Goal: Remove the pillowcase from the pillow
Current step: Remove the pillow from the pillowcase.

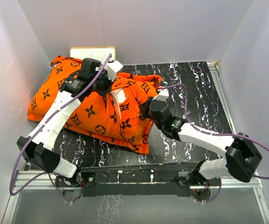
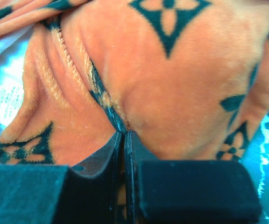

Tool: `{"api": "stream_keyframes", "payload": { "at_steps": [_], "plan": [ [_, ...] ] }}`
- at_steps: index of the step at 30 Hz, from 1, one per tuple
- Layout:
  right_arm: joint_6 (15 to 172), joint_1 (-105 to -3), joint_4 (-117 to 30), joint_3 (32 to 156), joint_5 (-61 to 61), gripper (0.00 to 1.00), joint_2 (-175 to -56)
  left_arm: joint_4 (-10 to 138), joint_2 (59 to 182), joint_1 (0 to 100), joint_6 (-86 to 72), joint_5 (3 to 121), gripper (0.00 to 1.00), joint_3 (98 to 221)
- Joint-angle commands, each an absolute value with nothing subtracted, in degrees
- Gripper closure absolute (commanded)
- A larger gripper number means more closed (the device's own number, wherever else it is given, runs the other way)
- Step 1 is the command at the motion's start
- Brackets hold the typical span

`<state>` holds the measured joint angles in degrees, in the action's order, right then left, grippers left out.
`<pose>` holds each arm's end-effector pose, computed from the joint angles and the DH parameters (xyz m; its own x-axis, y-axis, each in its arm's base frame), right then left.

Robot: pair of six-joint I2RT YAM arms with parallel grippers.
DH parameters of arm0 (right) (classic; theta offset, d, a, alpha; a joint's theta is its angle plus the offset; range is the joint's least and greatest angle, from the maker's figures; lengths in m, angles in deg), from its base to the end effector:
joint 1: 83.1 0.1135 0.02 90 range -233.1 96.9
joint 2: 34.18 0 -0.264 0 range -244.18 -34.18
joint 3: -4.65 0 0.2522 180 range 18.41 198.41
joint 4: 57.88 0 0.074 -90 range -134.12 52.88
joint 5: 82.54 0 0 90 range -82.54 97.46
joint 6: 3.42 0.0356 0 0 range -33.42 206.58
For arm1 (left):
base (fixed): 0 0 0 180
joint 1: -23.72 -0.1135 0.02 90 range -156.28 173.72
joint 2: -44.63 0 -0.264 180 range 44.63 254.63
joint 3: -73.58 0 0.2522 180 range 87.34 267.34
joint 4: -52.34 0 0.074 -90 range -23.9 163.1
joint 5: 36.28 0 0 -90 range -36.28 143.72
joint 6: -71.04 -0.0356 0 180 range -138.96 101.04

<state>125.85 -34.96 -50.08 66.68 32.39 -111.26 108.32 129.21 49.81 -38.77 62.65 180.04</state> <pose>0.2130 0.2153 0.2641 -0.4640 0.3423 -0.8170 -0.1582 0.8755 0.4566 0.2845 -0.1455 0.4091 -0.2874 0.5135 -0.8086 0.6880 0.6980 0.1988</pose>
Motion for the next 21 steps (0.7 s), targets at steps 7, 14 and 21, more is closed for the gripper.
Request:
{"api": "stream_keyframes", "payload": {
  "at_steps": [7, 14, 21],
  "plan": [
    [122.8, -40.9, -39.4, 65.5, 34.4, 0.92, -107.4, 102.1, 123.3, 49.0, -41.4, 55.5, 1.00, 170.6],
    [123.2, -38.4, -35.9, 77.6, 37.3, 0.91, -108.9, 104.3, 123.4, 49.0, -37.4, 60.8, 1.00, 162.1],
    [120.9, -31.4, -36.4, 88.2, 37.6, 0.38, -116.5, 104.7, 123.6, 49.0, -36.1, 61.4, 1.00, 161.8]
  ]
}}
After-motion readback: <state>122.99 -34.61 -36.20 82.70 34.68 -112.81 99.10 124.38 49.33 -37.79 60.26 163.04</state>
